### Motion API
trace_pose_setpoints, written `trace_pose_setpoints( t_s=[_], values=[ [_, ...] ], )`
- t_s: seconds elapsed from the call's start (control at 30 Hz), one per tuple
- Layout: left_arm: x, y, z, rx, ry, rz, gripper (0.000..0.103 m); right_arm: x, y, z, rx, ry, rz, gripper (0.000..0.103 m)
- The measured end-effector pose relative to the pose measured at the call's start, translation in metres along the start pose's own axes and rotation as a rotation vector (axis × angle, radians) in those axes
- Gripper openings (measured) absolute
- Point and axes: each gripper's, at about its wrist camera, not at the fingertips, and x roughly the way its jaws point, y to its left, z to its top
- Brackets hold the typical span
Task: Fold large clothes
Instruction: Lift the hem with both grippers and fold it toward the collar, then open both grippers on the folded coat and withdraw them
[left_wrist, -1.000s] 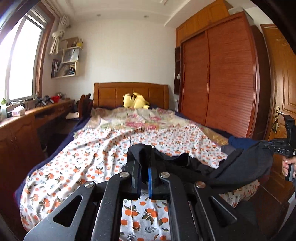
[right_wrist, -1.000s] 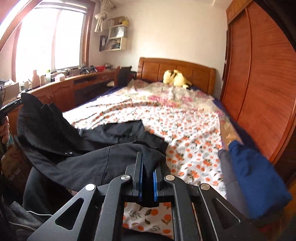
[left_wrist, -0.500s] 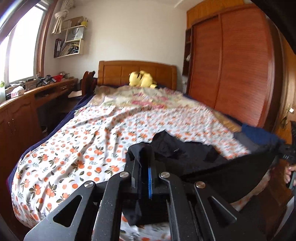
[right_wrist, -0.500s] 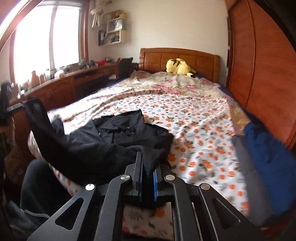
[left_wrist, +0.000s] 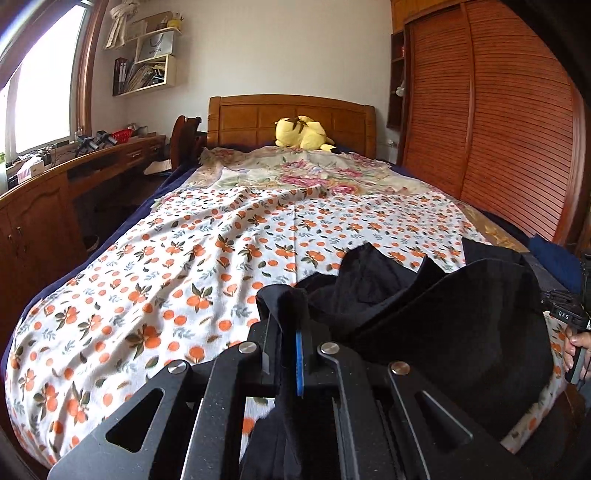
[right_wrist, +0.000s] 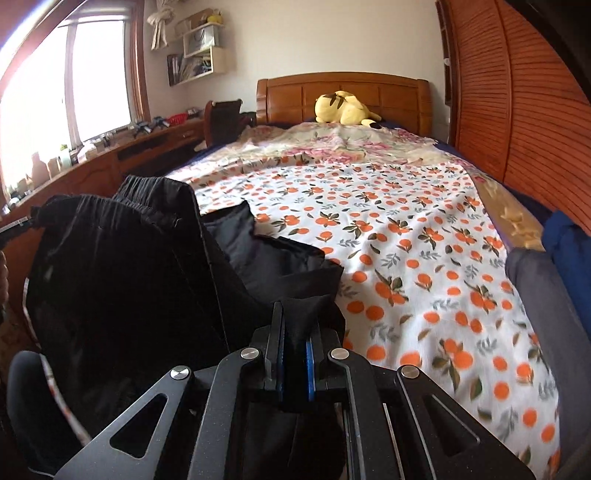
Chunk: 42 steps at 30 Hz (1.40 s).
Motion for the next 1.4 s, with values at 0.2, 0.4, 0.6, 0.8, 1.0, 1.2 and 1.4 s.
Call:
trace_pose_setpoints(
  t_s=[0.2,0.4,0.6,0.8,1.0,1.2,1.4],
  values=[
    [0.034,0.002,0.015,-0.022,-0.008,0.018,0.006,0.043,0.008,0.028,-0.058,0.058,-0.043,0.008],
    [0.05,0.001,0.023,-0.001,-0.02,0.041,0.006,0.091,0.017,0.064,-0.107,0.09,-0.077,0.008],
    [0.067,0.008,0.025,-0.027,-0.007,0.033,0.006,0.137,0.026,0.087,-0.125,0.122,-0.102,0.008],
    [0.065,0.014,0.015,-0.019,-0.032,0.025,0.03,0.172,0.031,0.101,-0.132,0.148,-0.12,0.008],
    [0.063,0.016,0.014,-0.027,-0.031,-0.029,0.043,0.195,0.021,0.117,-0.107,0.144,-0.163,0.008],
    [0.061,0.008,0.011,-0.015,-0.036,-0.071,0.078,0.227,0.006,0.131,-0.028,0.183,-0.239,0.008],
    [0.066,-0.002,0.006,0.018,-0.012,-0.077,0.078,0.239,0.012,0.145,0.006,0.228,-0.248,0.014]
  ],
)
